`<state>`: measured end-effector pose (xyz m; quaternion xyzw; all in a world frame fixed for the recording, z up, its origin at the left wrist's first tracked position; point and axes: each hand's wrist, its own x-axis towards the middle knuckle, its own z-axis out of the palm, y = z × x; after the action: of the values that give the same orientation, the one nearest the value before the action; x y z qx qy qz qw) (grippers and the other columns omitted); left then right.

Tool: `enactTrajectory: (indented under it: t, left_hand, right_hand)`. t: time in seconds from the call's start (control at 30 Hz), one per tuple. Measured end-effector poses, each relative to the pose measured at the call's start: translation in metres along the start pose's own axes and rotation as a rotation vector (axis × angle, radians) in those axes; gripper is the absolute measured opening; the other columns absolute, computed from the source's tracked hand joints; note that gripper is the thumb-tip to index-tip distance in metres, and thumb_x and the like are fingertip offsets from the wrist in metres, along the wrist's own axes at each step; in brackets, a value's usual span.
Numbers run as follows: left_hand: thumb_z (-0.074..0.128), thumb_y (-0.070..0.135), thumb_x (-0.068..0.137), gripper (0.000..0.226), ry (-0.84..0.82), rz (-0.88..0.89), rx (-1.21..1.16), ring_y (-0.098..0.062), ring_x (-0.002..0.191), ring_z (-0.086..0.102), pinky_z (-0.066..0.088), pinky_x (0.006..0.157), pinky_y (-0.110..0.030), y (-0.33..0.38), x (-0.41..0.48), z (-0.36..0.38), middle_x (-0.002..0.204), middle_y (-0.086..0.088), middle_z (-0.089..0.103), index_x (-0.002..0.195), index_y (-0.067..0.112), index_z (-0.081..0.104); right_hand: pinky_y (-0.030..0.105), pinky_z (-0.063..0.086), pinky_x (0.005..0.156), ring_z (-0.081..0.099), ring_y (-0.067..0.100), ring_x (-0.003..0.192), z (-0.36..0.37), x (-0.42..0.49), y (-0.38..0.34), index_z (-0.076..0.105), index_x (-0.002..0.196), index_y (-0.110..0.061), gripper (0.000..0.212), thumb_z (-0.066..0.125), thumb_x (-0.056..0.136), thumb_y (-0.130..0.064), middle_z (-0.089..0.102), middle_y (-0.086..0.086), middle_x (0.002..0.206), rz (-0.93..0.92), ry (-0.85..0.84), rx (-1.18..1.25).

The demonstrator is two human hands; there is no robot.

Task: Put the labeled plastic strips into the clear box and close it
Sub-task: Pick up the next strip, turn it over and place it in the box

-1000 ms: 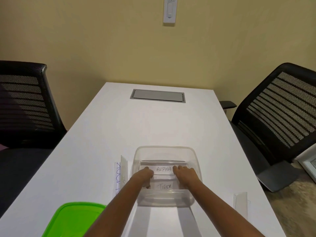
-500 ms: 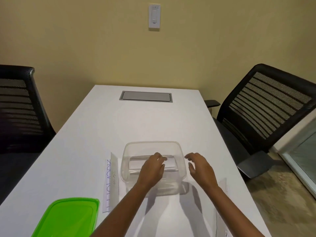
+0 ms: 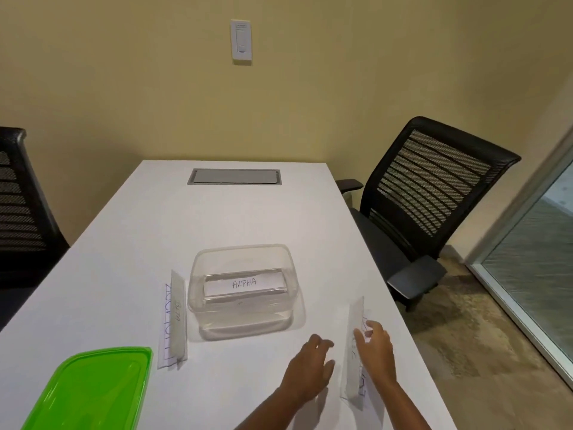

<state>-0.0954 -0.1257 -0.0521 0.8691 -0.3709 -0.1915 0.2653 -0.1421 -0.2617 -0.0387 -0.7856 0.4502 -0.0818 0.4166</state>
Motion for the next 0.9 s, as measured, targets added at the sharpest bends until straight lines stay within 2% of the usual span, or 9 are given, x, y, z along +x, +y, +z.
enactTrajectory:
  t: [0.17, 0.3, 0.4, 0.5, 0.6, 0.67, 0.73, 0.83, 0.9]
  left_hand:
    - [0.042, 0.023, 0.098, 0.041, -0.122, -0.129, -0.186, -0.022, 0.12, 0.054, 0.04, 0.101, -0.025, 0.008, -0.005, 0.017, 0.134, -0.015, 0.046, 0.136, 0.008, 0.042]
    - [0.046, 0.023, 0.096, 0.042, -0.157, -0.183, -0.262, -0.025, 0.117, 0.055, 0.039, 0.101, -0.024, 0.013, -0.006, 0.02, 0.12, -0.009, 0.049, 0.135, 0.007, 0.043]
    - [0.046, 0.025, 0.096, 0.042, -0.162, -0.245, -0.334, -0.022, 0.106, 0.056, 0.042, 0.1, -0.028, 0.016, -0.005, 0.018, 0.126, -0.016, 0.054, 0.135, 0.007, 0.043]
    - [0.043, 0.029, 0.098, 0.045, -0.176, -0.354, -0.552, -0.018, 0.09, 0.05, 0.05, 0.08, -0.026, 0.022, -0.004, 0.01, 0.109, -0.013, 0.055, 0.137, 0.007, 0.04]
    - [0.04, 0.034, 0.099, 0.047, -0.152, -0.465, -0.783, -0.012, 0.075, 0.05, 0.043, 0.064, -0.018, 0.025, -0.001, -0.003, 0.105, -0.006, 0.05, 0.139, 0.009, 0.036]
    - [0.037, 0.035, 0.1, 0.046, -0.101, -0.511, -0.933, -0.011, 0.07, 0.049, 0.042, 0.062, -0.019, 0.024, 0.0, -0.013, 0.101, -0.007, 0.052, 0.135, 0.007, 0.038]
    - [0.037, 0.038, 0.099, 0.048, -0.033, -0.546, -1.085, -0.017, 0.074, 0.053, 0.046, 0.065, -0.026, 0.021, 0.001, -0.025, 0.094, -0.011, 0.056, 0.13, 0.002, 0.043]
    - [0.043, 0.037, 0.097, 0.042, 0.078, -0.616, -1.298, -0.029, 0.092, 0.055, 0.049, 0.084, -0.041, 0.014, 0.001, -0.043, 0.107, -0.023, 0.058, 0.123, 0.005, 0.046]
    - [0.046, 0.033, 0.096, 0.029, 0.107, -0.657, -1.394, -0.03, 0.089, 0.055, 0.049, 0.076, -0.039, 0.011, -0.001, -0.052, 0.1, -0.021, 0.058, 0.114, 0.01, 0.044]
  right_hand:
    - [0.044, 0.052, 0.096, 0.057, 0.036, 0.115, 0.002, -0.007, 0.018, 0.048, 0.129, -0.002, 0.039, 0.054, 0.093, -0.014, 0.056, 0.018, 0.133, 0.155, -0.116, 0.047]
    - [0.041, 0.052, 0.096, 0.059, 0.035, 0.111, -0.001, -0.01, 0.024, 0.059, 0.116, 0.003, 0.027, 0.054, 0.091, -0.006, 0.06, 0.018, 0.128, 0.115, -0.152, -0.008]
    - [0.038, 0.052, 0.092, 0.06, 0.035, 0.111, -0.005, -0.012, 0.023, 0.059, 0.112, 0.003, 0.024, 0.054, 0.091, -0.006, 0.058, 0.017, 0.132, 0.059, -0.151, -0.04]
    - [0.035, 0.053, 0.09, 0.062, 0.032, 0.11, -0.007, -0.015, 0.019, 0.06, 0.11, 0.002, 0.023, 0.057, 0.09, -0.009, 0.061, 0.017, 0.128, -0.039, -0.142, -0.055]
    - [0.031, 0.055, 0.085, 0.064, 0.025, 0.1, -0.009, -0.021, 0.013, 0.062, 0.109, -0.003, 0.023, 0.06, 0.089, -0.014, 0.067, 0.013, 0.116, -0.199, -0.137, -0.101]
    - [0.032, 0.056, 0.084, 0.064, 0.021, 0.095, -0.009, -0.026, 0.009, 0.064, 0.107, -0.007, 0.02, 0.058, 0.089, -0.016, 0.066, 0.01, 0.109, -0.308, -0.148, -0.135]
    - [0.029, 0.053, 0.083, 0.062, 0.018, 0.095, -0.01, -0.032, 0.006, 0.063, 0.108, -0.012, 0.02, 0.056, 0.09, -0.018, 0.062, 0.006, 0.106, -0.417, -0.159, -0.182]
    - [0.023, 0.048, 0.08, 0.06, 0.011, 0.096, -0.011, -0.042, 0.004, 0.062, 0.109, -0.017, 0.019, 0.052, 0.092, -0.018, 0.06, 0.0, 0.105, -0.623, -0.154, -0.188]
    - [0.022, 0.047, 0.08, 0.06, 0.01, 0.097, -0.015, -0.048, 0.004, 0.063, 0.109, -0.017, 0.02, 0.051, 0.093, -0.018, 0.061, -0.001, 0.105, -0.733, -0.141, -0.185]
